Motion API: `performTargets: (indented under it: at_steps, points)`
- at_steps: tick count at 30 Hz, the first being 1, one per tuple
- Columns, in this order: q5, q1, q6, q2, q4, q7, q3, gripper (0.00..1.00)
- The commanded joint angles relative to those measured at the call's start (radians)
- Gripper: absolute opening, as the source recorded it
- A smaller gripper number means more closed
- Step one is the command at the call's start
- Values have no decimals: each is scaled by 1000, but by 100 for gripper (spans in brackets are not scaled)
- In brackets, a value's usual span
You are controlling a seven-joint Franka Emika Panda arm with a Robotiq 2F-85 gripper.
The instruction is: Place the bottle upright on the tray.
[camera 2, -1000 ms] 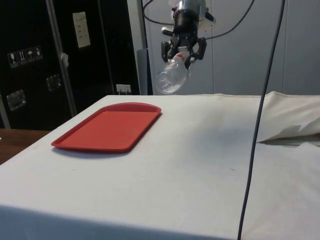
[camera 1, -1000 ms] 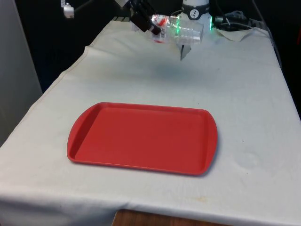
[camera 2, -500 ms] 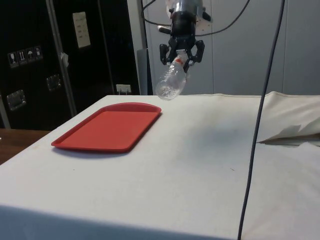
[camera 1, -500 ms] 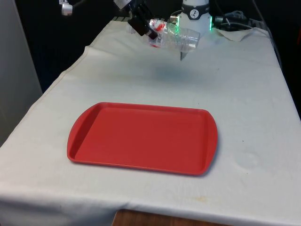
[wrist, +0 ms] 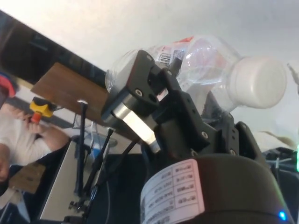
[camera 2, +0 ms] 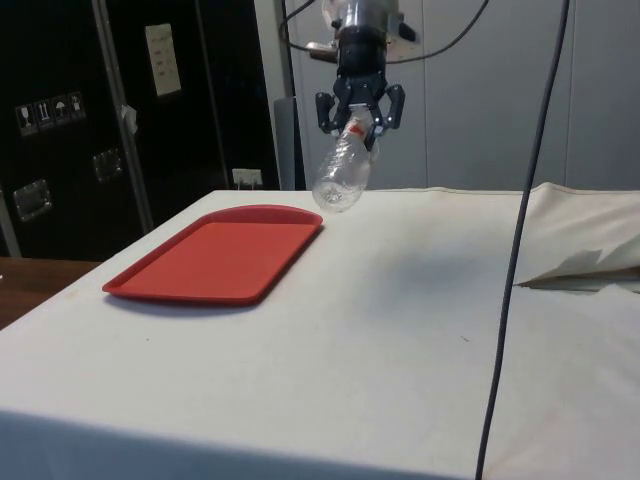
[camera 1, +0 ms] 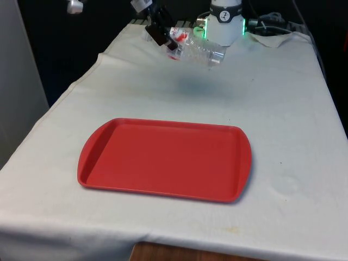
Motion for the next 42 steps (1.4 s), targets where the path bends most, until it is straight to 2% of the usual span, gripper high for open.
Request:
performTargets:
  at_steps: [1, 3, 4, 5, 12, 13, 14, 19, 20, 21, 22, 26, 30, 31, 32, 37, 38, 39, 42]
  points:
    - [-12, 6, 21, -2, -1, 13, 0, 34]
    - [-21, 7, 32, -3, 0, 18, 4, 34]
    - [-13, 0, 17, 0, 0, 8, 6, 34]
    - [-26, 7, 37, -3, 0, 21, 6, 34]
    - [-64, 10, 64, -7, 5, 47, 16, 34]
    - [-55, 3, 48, -1, 9, 37, 18, 34]
    - [-68, 10, 66, -7, 6, 50, 17, 34]
    - [-102, 11, 78, -10, 13, 69, 19, 34]
    - [-107, 12, 79, -11, 14, 72, 20, 34]
    - [-94, 6, 63, -5, 16, 59, 22, 34]
    - [-112, 12, 81, -12, 15, 75, 20, 34]
    - [-141, 13, 84, -18, 21, 91, 20, 34]
    - [-163, 12, 85, -24, 27, 103, 20, 34]
    - [-150, 7, 74, -16, 28, 90, 22, 34]
    - [-169, 12, 85, -25, 28, 106, 20, 34]
    - [-200, 10, 83, -34, 39, 120, 19, 34]
    - [-189, 7, 74, -28, 40, 110, 22, 34]
    - [-209, 9, 83, -36, 43, 124, 19, 34]
    - [-224, 9, 82, -39, 49, 131, 19, 34]
